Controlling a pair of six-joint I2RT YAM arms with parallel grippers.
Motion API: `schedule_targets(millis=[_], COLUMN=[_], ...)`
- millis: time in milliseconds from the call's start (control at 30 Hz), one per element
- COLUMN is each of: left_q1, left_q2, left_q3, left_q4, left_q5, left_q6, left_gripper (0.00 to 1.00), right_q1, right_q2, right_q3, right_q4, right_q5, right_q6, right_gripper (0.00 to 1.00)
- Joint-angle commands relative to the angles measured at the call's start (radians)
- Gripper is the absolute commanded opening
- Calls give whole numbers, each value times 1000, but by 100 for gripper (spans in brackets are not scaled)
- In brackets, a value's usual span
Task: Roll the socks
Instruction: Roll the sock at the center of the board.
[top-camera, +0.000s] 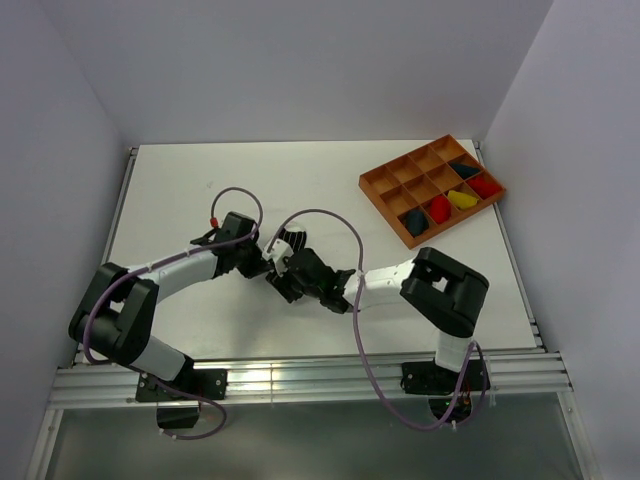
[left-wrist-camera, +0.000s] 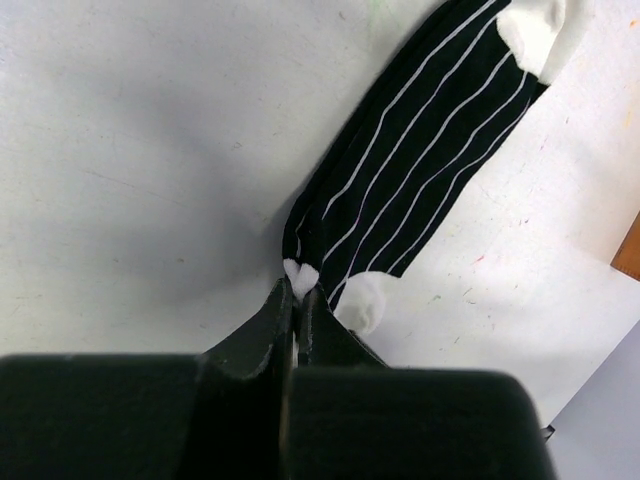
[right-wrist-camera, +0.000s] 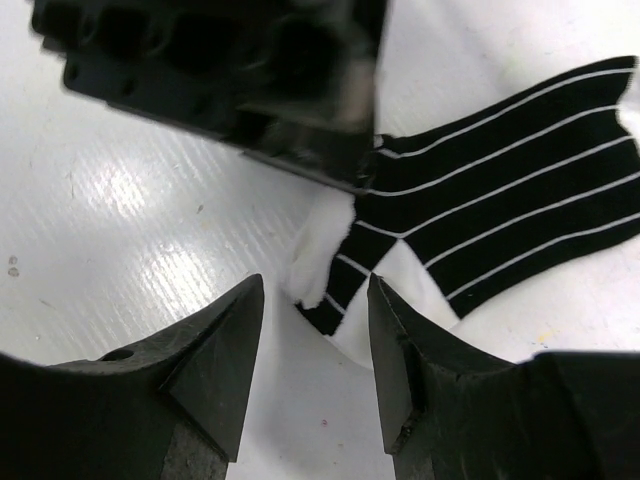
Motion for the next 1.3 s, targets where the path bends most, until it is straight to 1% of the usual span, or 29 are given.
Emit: schedule_targets(millis=[0, 200, 333, 467, 633, 800, 833, 867, 933, 967, 1000, 1033, 1067, 1100, 1133, 1200, 1233, 1267], left_q1=[2, 5, 5, 5, 5, 8, 8, 10, 17, 19, 25, 28, 29, 34, 36, 40, 42, 43], left_q2=[17, 17, 14, 17, 15, 9, 9, 11, 11, 14, 12, 12, 11, 8, 5, -3, -6, -12], left_q3=[41, 46, 48, 48, 45, 43, 41, 41, 45, 46, 46, 46, 46, 43, 40, 31, 25, 17], left_q4=[-7, -14, -22, -30, -36, -42, -44, -42, -41, -41, -39, -36, -34, -28, -15, -1, 5, 21], left_q5=[11, 15, 15, 17, 14, 8, 5, 3, 5, 8, 6, 5, -2, -2, -2, -2, 0, 0], left_q6=[28, 31, 34, 35, 34, 34, 35, 37, 41, 43, 46, 49, 51, 52, 55, 60, 63, 64], left_gripper=[0, 0, 0, 0, 0, 0, 0, 0, 0, 0, 0, 0, 0, 0, 2, 6, 9, 14], right_q1=[29, 50, 67, 88, 98, 99, 99, 99, 99, 98, 98, 96, 89, 79, 53, 17, -29, -55], right_q2=[28, 68, 96, 111, 109, 106, 100, 93, 65, 50, 43, 36, 25, 19, 13, -1, -4, -12], right_q3=[28, 40, 48, 47, 36, 24, 17, 4, -3, -6, -7, -9, -9, -7, -3, 2, 5, 8], right_q4=[44, 56, 75, 104, 141, 167, 173, 178, 165, 159, 142, 135, 122, 95, 81, 38, 30, 21], right_q5=[56, 124, 208, 260, 283, 292, 285, 280, 256, 245, 237, 202, 175, 147, 69, -9, -52, -161], right_q6=[-45, -62, -88, -115, -115, -114, -114, -111, -105, -100, -96, -89, -67, -50, -18, 21, 68, 93], right_gripper=[53, 52, 49, 46, 44, 31, 28, 23, 17, 11, 8, 5, 0, 0, 0, 0, 0, 0])
